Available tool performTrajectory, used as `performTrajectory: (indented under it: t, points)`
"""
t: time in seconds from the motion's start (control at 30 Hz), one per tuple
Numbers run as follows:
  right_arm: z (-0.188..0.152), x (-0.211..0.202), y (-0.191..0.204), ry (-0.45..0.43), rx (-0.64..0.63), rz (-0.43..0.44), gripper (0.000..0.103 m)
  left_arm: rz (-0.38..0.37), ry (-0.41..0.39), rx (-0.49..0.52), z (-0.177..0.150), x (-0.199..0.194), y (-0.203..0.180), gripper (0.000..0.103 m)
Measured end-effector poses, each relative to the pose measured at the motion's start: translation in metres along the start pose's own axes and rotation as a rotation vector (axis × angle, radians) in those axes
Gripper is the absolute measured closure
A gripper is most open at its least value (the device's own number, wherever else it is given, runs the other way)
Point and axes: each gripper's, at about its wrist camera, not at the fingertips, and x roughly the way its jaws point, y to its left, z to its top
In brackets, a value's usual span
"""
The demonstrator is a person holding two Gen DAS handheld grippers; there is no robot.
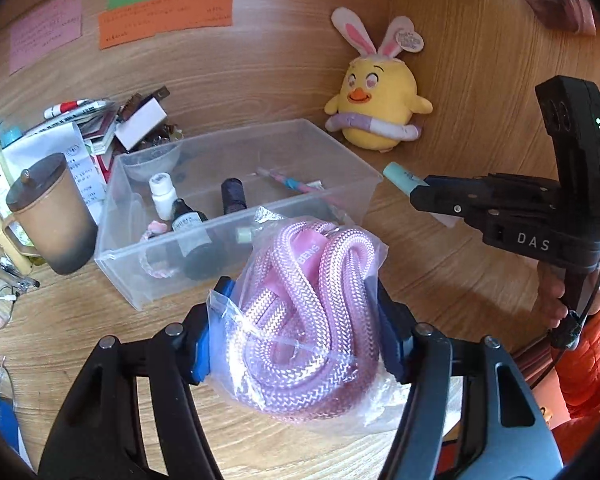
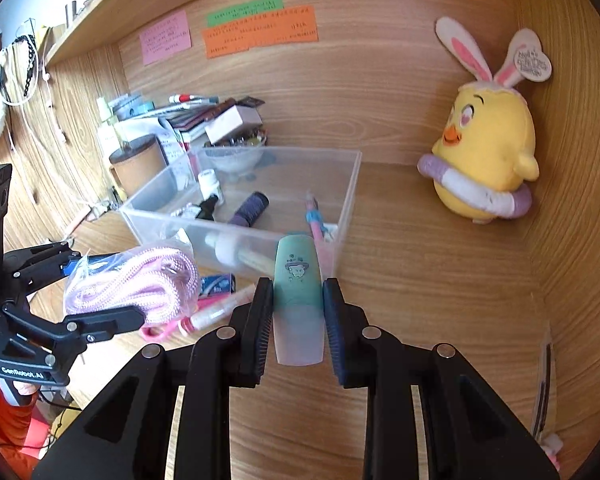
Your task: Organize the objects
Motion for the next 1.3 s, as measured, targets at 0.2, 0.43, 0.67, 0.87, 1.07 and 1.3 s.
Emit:
performTrajectory:
  t: [0.2,0.43,0.67,0.87,1.07,1.3]
  points:
    - [0.017,0.008,0.005,-0.017,-0.019,0.01,0.08,0.022,-0.05,-0.022,0.022,0.0,0.024,0.09]
    - [0.02,0.027,0.012,0.007,-0.03,0.036,0.08,0.003,0.023,-0.05,0.015,0.015,0.041,0.085]
    - [0.03,0.042,0.009,0.025,-0.027,0.039,0.08,0.041,0.154,-0.05,-0.018,0.027,0.035,0.022]
    - [0.04,0.057,0.011,0.042,-0.029,0.031,0.08,0.043,0.243,-0.089,-0.038,0.054,0.04,0.02]
    - [0.049,0.075,0.012,0.072,-0.028,0.024,0.08,0.08,0.161,-0.067,-0.042,0.042,0.036,0.047]
    - [0.054,0.104,0.01,0.135,-0.025,0.019,0.08,0.087,0.118,-0.085,-0.045,0.02,0.036,0.063]
